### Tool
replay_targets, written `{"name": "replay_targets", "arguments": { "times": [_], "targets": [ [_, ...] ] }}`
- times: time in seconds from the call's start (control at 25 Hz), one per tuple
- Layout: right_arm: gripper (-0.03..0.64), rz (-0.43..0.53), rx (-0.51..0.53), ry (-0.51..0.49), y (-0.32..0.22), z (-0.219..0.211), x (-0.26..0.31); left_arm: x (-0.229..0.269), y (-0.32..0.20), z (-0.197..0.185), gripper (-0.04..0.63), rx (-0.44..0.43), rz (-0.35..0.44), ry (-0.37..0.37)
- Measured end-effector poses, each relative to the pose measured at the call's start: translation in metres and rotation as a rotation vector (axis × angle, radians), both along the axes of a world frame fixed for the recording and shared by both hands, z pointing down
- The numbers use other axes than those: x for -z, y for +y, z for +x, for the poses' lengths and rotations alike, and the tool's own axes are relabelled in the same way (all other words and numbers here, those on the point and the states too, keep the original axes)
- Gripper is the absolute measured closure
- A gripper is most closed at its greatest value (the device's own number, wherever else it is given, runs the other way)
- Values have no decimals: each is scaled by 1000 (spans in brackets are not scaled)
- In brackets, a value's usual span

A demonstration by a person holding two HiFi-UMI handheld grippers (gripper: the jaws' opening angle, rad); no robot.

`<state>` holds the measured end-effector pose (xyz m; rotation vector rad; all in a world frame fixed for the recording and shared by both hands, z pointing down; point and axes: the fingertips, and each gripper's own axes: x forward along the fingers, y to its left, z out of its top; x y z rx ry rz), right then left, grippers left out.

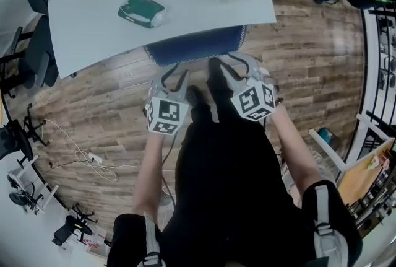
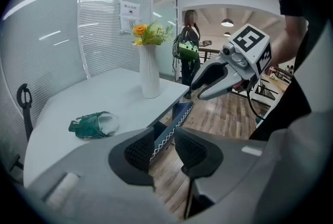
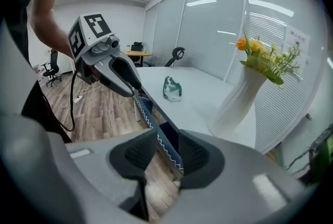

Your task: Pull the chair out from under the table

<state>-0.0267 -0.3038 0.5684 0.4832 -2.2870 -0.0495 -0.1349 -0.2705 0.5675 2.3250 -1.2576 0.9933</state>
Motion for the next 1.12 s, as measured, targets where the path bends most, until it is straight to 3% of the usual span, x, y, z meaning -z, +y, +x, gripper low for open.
{"name": "replay_targets", "arguments": {
  "times": [0.36,0.72,1.12],
  "targets": [
    [491,20,84,104,-2,3,-35,-37,-2,-3,446,-131,-39,-177],
    [491,24,125,151,-9,-6,-58,-68,-10,-9,437,-203,-69,-288],
    [491,21,149,181,-11,-12,-72,-79,-17,-10,436,-216,-70,-318]
  ]
}}
